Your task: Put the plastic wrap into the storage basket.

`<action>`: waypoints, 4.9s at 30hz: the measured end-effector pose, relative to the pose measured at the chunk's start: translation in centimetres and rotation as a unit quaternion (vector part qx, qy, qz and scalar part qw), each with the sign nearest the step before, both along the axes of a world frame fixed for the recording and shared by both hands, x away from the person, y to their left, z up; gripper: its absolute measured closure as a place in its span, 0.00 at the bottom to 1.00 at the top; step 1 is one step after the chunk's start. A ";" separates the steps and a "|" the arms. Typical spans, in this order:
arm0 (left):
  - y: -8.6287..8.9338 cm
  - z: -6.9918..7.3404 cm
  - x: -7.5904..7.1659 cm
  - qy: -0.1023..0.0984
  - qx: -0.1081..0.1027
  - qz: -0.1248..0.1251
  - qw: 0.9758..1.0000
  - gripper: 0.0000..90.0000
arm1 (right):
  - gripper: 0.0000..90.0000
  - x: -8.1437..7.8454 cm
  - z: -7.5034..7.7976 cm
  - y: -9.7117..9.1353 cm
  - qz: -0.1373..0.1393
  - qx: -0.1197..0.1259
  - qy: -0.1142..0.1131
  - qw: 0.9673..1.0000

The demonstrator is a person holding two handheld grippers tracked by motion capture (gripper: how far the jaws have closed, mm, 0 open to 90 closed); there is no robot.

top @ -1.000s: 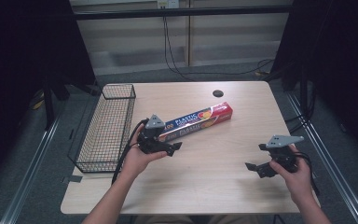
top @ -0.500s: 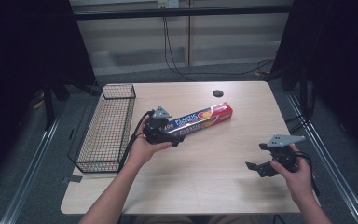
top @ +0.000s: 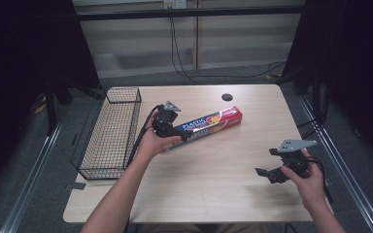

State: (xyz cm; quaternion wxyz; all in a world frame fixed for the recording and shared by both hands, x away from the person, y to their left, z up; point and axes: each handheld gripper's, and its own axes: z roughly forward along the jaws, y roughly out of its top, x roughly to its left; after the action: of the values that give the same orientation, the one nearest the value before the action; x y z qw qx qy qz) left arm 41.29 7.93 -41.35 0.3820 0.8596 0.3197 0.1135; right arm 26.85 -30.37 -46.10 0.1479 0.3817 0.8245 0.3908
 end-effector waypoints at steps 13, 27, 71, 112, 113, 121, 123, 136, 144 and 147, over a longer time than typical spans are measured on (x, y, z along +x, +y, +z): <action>-1.1 -0.2 2.7 0.021 0.022 0.001 1.000 0.10 | 0.06 -0.1 0.0 0.0 0.001 0.000 -0.001 1.000; -2.5 -2.1 4.7 0.057 0.049 -0.012 0.997 0.11 | 0.06 -0.1 0.0 -0.2 -0.003 0.001 -0.001 1.000; -4.8 -5.2 6.4 0.104 0.092 -0.036 0.990 0.24 | 0.06 -0.1 0.0 -0.2 0.005 0.000 -0.002 1.000; -6.4 -5.4 6.4 0.144 0.182 -0.081 0.969 0.44 | 0.05 -0.1 0.0 -0.2 0.006 0.004 0.000 1.000; -6.4 -5.3 6.4 0.143 0.187 -0.084 0.968 0.45 | 0.05 -0.1 0.0 -0.2 0.004 0.005 -0.001 1.000; -6.4 -4.9 6.1 0.150 0.196 -0.079 0.966 0.47 | 0.05 -0.1 0.0 -0.4 0.004 0.007 -0.004 1.000; -6.3 -4.8 6.0 0.146 0.198 -0.082 0.966 0.47 | 0.05 -0.1 0.1 -0.4 0.004 0.008 -0.002 1.000; -5.0 -3.7 5.7 0.156 0.197 -0.069 0.965 0.48 | 0.05 -0.1 0.2 -0.3 0.003 0.010 -0.004 1.000; -4.4 -2.8 5.5 0.153 0.174 -0.052 0.971 0.48 | 0.05 0.0 0.1 -0.3 0.001 0.010 -0.005 1.000; -4.1 -2.4 5.4 0.156 0.166 -0.047 0.973 0.48 | 0.05 0.0 0.1 -0.3 0.003 0.010 -0.005 1.000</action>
State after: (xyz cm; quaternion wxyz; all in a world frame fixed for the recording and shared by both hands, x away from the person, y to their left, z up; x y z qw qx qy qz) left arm 46.70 3.80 -43.70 0.1842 0.9323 0.3111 0.0120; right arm 26.82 -30.68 -45.95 0.1468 0.3790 0.8208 0.4015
